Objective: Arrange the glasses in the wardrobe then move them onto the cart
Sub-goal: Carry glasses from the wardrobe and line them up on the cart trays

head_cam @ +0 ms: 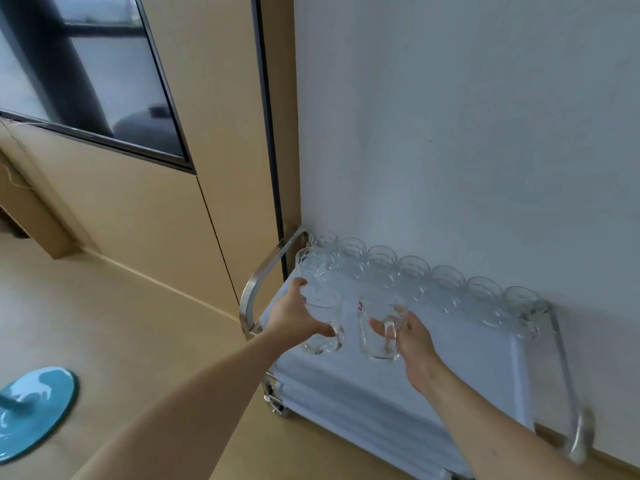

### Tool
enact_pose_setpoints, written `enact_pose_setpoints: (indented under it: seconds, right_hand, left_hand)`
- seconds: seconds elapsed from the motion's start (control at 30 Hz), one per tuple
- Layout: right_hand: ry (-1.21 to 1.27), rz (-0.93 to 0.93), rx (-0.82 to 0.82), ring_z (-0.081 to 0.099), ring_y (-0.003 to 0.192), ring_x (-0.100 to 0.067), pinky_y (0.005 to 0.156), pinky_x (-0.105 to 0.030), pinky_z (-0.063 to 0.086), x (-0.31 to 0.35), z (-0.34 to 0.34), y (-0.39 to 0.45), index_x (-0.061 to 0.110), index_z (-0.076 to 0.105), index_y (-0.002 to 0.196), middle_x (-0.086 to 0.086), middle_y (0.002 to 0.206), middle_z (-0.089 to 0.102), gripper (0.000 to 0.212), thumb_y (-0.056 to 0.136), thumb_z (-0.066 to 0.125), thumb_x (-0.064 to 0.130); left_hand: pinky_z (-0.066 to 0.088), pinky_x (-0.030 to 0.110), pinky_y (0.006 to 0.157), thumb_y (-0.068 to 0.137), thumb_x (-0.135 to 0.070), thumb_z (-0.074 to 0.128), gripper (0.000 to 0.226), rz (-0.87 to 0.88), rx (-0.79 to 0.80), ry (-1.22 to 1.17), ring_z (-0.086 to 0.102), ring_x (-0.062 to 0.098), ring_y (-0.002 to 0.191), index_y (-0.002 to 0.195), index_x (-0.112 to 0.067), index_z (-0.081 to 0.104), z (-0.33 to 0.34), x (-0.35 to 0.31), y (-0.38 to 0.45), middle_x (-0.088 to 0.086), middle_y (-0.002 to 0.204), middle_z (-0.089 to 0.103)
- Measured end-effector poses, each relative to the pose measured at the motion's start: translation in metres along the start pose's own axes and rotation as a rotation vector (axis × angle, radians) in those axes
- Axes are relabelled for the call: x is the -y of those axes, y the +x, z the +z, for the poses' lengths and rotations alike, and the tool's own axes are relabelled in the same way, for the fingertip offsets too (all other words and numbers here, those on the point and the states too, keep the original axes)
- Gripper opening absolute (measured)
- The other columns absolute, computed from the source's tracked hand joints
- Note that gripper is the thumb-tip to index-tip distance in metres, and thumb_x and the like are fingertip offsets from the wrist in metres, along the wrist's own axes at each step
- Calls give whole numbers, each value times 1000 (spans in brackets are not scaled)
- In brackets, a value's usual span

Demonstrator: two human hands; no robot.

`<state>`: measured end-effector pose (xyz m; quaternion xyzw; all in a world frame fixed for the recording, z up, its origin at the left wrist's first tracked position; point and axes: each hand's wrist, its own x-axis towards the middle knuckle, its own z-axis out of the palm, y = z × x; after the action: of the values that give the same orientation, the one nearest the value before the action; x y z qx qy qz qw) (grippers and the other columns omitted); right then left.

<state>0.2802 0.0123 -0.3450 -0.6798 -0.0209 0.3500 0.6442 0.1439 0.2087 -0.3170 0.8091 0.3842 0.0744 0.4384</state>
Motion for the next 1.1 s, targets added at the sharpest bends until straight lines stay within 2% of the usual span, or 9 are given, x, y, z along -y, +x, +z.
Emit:
enact_pose_setpoints:
  seconds: [0.07, 0.2, 0.37, 0.53, 0.67, 0.8, 0.9, 1.0, 1.1]
  right_hand:
    - [25, 1, -55, 75, 96, -15, 75, -28, 48, -5, -4, 7, 26, 67, 116, 3, 109, 76, 32, 90, 68, 8]
    - [29, 29, -96, 77, 87, -12, 75, -26, 47, -12, -9, 36, 30, 68, 109, 4, 114, 72, 34, 88, 69, 4]
    - [-69, 32, -91, 70, 80, 7, 66, -14, 49, -21, -13, 80, 41, 65, 99, 31, 87, 71, 53, 60, 96, 22]
    - [-185, 1, -78, 68, 87, 8, 69, -13, 51, -26, -19, 117, 44, 65, 102, 30, 96, 70, 75, 34, 97, 51]
    - [-283, -46, -77, 67, 86, 7, 69, -17, 53, -28, -23, 138, 62, 60, 96, 30, 93, 69, 77, 31, 96, 43]
    - [-376, -48, -71, 65, 103, -19, 87, -39, 57, -35, -30, 154, 32, 55, 112, -3, 113, 65, 83, 45, 102, 15]
    - [-416, -78, -64, 66, 99, -8, 88, -39, 59, -38, -37, 161, 32, 58, 110, 4, 112, 68, 83, 43, 102, 13]
    - [-382, -70, -95, 65, 105, -14, 92, -43, 58, -45, -41, 165, 37, 59, 110, 12, 112, 65, 85, 41, 103, 14]
    - [-364, -69, -136, 65, 103, -2, 92, -36, 58, -52, -40, 164, 49, 59, 109, 20, 109, 65, 89, 39, 104, 18]
  left_hand:
    - [54, 34, 80, 49, -37, 100, 117, 42, 13, 77, 56, 20, 113, 144, -33, 32, 7, -1, 12, -1, 129, 58]
    - [53, 39, 88, 49, -42, 99, 117, 51, 7, 127, 47, 22, 124, 143, -33, 30, 21, 1, 46, 0, 130, 57]
    - [57, 45, 87, 47, -39, 100, 118, -7, 34, 136, 49, 24, 119, 140, -35, 27, 47, 1, 93, 3, 131, 54]
    - [53, 39, 84, 42, -44, 98, 118, -36, 101, 199, 49, 25, 117, 135, -35, 26, 71, 2, 130, 3, 130, 57]
    - [53, 41, 85, 42, -43, 99, 118, -53, 135, 210, 48, 26, 119, 133, -35, 24, 84, 4, 154, 5, 131, 57]
    - [57, 46, 84, 40, -41, 100, 118, -77, 150, 210, 47, 27, 119, 131, -37, 25, 101, 9, 167, 5, 130, 56]
    - [52, 40, 84, 41, -38, 101, 120, -72, 125, 177, 44, 25, 121, 132, -38, 23, 110, 14, 168, 3, 131, 55]
    - [43, 34, 80, 42, -37, 101, 121, -66, 112, 144, 44, 22, 120, 134, -40, 22, 117, 19, 172, -1, 131, 53]
    - [42, 34, 84, 42, -34, 100, 121, -30, 107, 118, 42, 23, 123, 135, -41, 23, 120, 25, 175, 0, 133, 53]
